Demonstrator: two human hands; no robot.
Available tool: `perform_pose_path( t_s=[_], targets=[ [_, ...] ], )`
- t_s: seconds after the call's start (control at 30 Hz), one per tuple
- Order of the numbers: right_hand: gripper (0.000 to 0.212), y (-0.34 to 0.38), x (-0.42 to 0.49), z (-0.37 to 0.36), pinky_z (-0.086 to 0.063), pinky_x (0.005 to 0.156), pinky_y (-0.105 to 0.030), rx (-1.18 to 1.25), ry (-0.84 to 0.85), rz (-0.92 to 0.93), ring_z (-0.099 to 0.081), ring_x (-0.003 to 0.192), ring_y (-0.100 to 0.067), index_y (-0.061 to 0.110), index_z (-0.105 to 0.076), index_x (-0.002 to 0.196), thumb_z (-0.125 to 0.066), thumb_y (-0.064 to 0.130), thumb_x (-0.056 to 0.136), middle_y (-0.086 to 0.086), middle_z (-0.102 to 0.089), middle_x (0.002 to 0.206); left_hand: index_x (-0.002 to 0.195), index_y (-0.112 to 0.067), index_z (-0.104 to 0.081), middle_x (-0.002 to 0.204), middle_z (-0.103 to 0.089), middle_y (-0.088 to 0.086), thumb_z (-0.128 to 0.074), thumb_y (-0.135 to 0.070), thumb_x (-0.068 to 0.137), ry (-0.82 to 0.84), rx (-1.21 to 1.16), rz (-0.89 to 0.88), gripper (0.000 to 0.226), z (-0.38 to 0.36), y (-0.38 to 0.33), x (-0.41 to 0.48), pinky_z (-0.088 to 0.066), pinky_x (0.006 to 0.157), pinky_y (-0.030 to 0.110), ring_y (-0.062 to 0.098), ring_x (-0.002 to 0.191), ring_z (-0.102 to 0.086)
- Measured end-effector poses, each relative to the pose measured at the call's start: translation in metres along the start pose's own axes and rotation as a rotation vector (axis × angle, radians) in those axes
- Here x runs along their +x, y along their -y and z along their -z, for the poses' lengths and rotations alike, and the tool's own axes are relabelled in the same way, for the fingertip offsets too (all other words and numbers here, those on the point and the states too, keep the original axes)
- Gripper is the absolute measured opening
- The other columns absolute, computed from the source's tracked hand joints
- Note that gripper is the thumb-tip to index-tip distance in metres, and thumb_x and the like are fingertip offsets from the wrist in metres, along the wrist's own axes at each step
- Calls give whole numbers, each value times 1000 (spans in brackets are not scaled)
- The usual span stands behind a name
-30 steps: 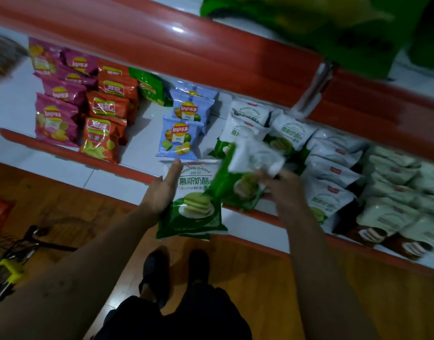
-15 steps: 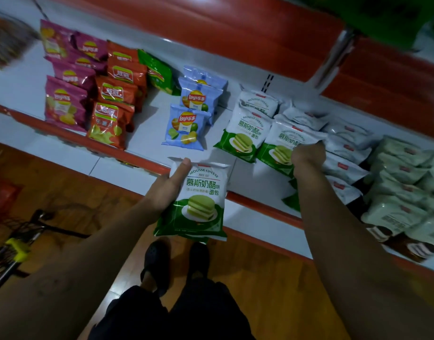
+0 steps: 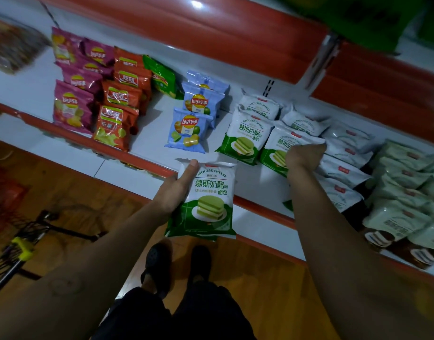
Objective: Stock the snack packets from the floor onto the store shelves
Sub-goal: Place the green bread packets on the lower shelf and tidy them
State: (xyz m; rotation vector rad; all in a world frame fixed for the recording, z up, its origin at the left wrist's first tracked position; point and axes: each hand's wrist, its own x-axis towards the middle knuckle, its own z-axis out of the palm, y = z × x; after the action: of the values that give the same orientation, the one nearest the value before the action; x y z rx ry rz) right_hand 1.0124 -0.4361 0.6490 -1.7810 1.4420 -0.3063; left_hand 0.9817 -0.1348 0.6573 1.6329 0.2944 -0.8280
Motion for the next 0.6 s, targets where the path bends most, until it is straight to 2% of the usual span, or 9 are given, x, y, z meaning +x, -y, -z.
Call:
perform_pose_path(
  t_s=[0.07,0.2,0.27,0.3,0.33,0.4,0.43,0.53,0.6],
  targets=[
    [77,4,-11,6,-32,115,-38,12,7,63,-32,142,-31,3,-4,153,-49,17,92,-17,-23,158,114,-22,-72,103,-79,4,-54,-96,55,9,-43,20,97,1,2,3,-52,100,50,27,97,-75],
    [79,-7,-38,22,-40,110,-40,192,67,117,-39,137,-29,6,-13,153,-57,9,88,-15,-32,154,118,-18,-71,112,-76,13,-60,-96,52,49,-141,47,103,-2,5,5,-49,103,54,35,104,-72],
    [60,-22,-59,26,-48,97,-36,103,198,162,-50,127,-29,7,-36,145,-57,8,88,-12,-50,141,119,-16,-71,113,-75,15,-63,-94,49,54,-181,51,105,-4,6,5,-48,104,55,37,105,-72],
    [48,-28,-68,27,-48,89,-33,0,271,190,-55,120,-29,10,-49,135,-57,11,88,-9,-58,131,118,-16,-71,113,-75,16,-64,-94,47,59,-196,52,106,-4,5,5,-48,104,55,37,106,-72],
    [41,-34,-72,25,-46,88,-32,-92,332,205,-57,116,-29,14,-55,130,-58,15,89,-8,-60,127,119,-16,-71,113,-75,16,-65,-94,46,61,-202,55,107,-5,5,6,-48,104,55,37,105,-72],
    [40,-39,-67,20,-45,91,-36,-208,405,174,-57,113,-30,18,-56,130,-59,24,90,-8,-59,130,119,-15,-71,112,-75,16,-65,-94,44,65,-192,60,109,-6,4,4,-49,104,55,37,105,-72],
    [39,-35,-62,19,-44,87,-34,-238,438,155,-57,109,-30,15,-57,128,-58,25,91,-9,-60,127,119,-14,-70,111,-75,15,-65,-94,45,66,-183,59,109,-7,3,4,-49,104,55,36,104,-72],
    [20,-19,-44,15,-43,80,-32,-194,527,95,-54,97,-27,5,-62,105,-59,18,90,-8,-59,100,117,-14,-71,110,-76,14,-64,-94,45,54,-165,64,108,-10,2,3,-50,103,54,35,103,-73],
    [23,-11,-36,16,-51,92,-39,-190,551,52,-57,105,-32,1,-63,107,-58,16,90,-13,-61,101,115,-15,-73,109,-76,13,-65,-95,42,40,-160,70,108,-12,2,3,-50,104,53,35,103,-73]
  ],
)
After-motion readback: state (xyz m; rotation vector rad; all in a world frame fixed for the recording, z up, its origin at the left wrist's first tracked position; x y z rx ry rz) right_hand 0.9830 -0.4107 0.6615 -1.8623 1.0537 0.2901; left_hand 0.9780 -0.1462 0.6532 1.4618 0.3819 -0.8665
